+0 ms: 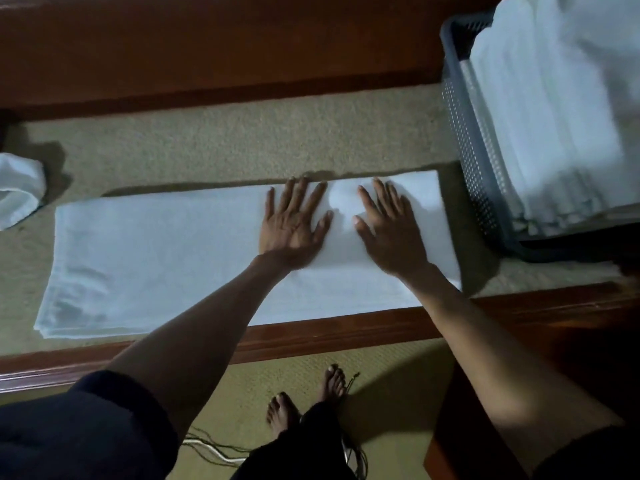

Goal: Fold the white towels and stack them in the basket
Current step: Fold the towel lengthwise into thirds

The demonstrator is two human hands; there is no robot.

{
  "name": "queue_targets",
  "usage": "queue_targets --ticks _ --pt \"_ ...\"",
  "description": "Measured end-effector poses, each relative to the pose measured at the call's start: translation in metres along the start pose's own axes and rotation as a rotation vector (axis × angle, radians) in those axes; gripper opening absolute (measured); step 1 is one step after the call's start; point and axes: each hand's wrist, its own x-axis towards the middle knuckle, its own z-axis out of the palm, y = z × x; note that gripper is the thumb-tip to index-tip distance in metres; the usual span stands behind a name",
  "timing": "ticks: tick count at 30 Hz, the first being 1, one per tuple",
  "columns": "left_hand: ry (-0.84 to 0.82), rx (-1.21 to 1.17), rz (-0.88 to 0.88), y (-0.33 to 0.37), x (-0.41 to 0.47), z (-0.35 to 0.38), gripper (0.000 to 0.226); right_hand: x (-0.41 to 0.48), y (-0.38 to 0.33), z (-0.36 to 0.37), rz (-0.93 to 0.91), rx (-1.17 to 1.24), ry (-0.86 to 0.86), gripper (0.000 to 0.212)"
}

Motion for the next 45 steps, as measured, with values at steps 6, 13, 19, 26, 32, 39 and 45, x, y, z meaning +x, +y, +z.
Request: queue_targets --ticks 6,13,19,26,32,39,45 --pt "0.028 0.02 -0.003 0.002 -0.001 0.0 0.064 -0.007 0.045 -0.013 0.065 -0.049 -0.048 0.063" --pt "0.038 0.02 -0.015 0.004 -0.003 -0.001 0.063 -0.021 0.035 -0.025 0.338 -0.008 0.129 0.064" --pt "0.039 0.024 -0.011 0.006 -0.004 -0.001 0.063 -0.018 -0.029 -0.008 0.171 0.097 0.019 0.058" --pt "-0.006 0.019 -0.019 0.004 -0.006 -0.005 0.065 -0.035 0.029 -0.019 0.187 -0.045 -0.053 0.063" --pt "-0.054 -0.078 0.002 -0.001 -0.008 -0.01 0.065 -0.013 -0.03 -0.02 0.263 0.057 0.123 0.06" --pt "-0.014 -0.047 -0.071 -0.082 -0.064 -0.018 0.061 0.004 -0.118 0.03 0.154 0.227 0.174 0.048" --pt "-0.004 -0.029 -0.283 -0.19 -0.127 -0.046 0.064 0.002 -0.114 0.031 0.137 0.119 0.202 0.049"
